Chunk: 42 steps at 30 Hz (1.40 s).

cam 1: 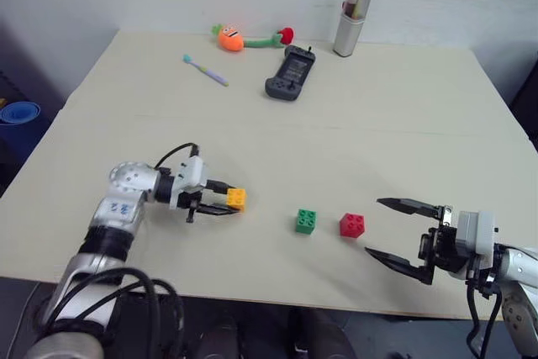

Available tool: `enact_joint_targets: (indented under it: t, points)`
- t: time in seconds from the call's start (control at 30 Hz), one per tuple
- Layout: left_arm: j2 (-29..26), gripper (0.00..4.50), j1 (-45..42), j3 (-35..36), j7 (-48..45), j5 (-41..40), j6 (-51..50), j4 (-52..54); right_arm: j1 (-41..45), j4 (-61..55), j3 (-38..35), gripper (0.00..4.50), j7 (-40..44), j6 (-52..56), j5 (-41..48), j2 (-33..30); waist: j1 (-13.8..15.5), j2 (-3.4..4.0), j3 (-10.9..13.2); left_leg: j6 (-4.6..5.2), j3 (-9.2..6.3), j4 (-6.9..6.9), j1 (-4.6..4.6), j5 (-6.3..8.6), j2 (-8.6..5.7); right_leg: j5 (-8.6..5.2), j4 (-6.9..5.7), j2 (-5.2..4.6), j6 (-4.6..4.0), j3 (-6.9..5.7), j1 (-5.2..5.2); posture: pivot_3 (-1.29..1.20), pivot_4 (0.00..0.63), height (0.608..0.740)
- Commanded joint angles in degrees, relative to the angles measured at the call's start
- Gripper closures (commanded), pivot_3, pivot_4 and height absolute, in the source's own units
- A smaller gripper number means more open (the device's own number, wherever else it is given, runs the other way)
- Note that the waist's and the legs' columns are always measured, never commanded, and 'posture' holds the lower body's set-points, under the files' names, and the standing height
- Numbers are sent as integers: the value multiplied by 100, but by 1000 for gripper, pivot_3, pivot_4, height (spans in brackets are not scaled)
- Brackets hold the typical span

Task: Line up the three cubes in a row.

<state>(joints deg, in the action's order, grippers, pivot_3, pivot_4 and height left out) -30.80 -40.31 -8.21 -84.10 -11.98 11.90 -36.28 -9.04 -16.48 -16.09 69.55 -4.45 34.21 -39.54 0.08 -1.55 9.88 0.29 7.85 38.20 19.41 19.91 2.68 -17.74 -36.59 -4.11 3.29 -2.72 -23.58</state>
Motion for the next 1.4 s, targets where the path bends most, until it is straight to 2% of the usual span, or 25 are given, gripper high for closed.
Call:
enact_joint_targets:
  t: [0.03, 0.37, 0.63, 0.7, 0.87, 0.93, 1.03, 1.13, 1.3, 1.4]
  points:
    - [136, 3010, -328, -190, -487, 199, 456, -686, -68, -276, -105, 0, -23, 97, 135, -92, -10, 0, 0, 0, 0, 0, 2, 0, 0, 0, 4, 1, 0, 0, 0, 0, 150, 740]
    - [422, 3010, -418, -330, -572, 285, 894, -1223, -157, -405, -128, 0, -145, 220, 101, -82, -16, -1, 1, 1, -1, 5, 5, -2, 6, 2, 2, 5, 3, 1, -4, 0, 150, 740]
    - [404, 3010, -173, -333, -603, 190, 780, -872, -168, -367, -90, 0, -191, 213, 71, -66, -19, -1, 1, 1, -5, 4, 6, -2, 6, 2, 2, 4, 3, -2, -3, 0, 150, 740]
    - [341, 2270, -117, -295, -534, 170, 713, -796, -106, -286, -69, 0, -169, 197, 56, -67, -21, -1, 1, 1, -6, 4, 6, -2, 6, 1, 2, 4, 3, -3, -3, 0, 150, 740]
    - [81, 801, 108, -173, -516, 0, 431, -299, 46, -288, -140, 0, -240, 325, 197, -79, -27, -1, 1, 0, -7, 3, 7, -3, 7, 1, 1, 4, 3, -3, -4, 0, 150, 740]
    - [-324, 219, 385, 33, -500, -157, 252, 166, 51, -349, -283, 0, -183, 428, 309, -204, -38, -1, 1, 0, -11, 4, 8, -3, 7, 1, 1, 2, 3, -7, -3, 0, 150, 740]
    - [-1038, 219, 816, 472, -385, -367, 157, 618, -106, -384, -575, 0, 66, 517, 422, -463, -70, 3, 4, -2, -11, -1, 8, -3, 12, 0, 0, 2, 0, -4, -6, 0, 150, 740]
    - [-1617, 219, 1242, 984, -203, -816, -693, 1217, -308, -203, -939, 0, 342, 554, 460, -753, -66, 7, 6, -4, -21, -9, 7, -4, 13, -3, 1, 0, -5, -12, -5, 0, 150, 740]
    - [-2159, 219, 1953, 1622, 88, -1157, -1349, 2345, -472, 269, -1294, 0, 1007, 261, 134, -1241, -10, 14, 10, 31, -35, -6, 4, 10, -2, -2, 4, -26, -4, -21, 8, 0, 150, 740]
    - [-2301, 219, 2168, 1819, 206, -1208, -1520, 2602, -459, 464, -1351, 0, 1151, 146, 30, -1362, -8, 15, 10, 30, -44, -9, 8, 10, -4, -3, 11, -30, -5, -29, 10, 0, 150, 740]
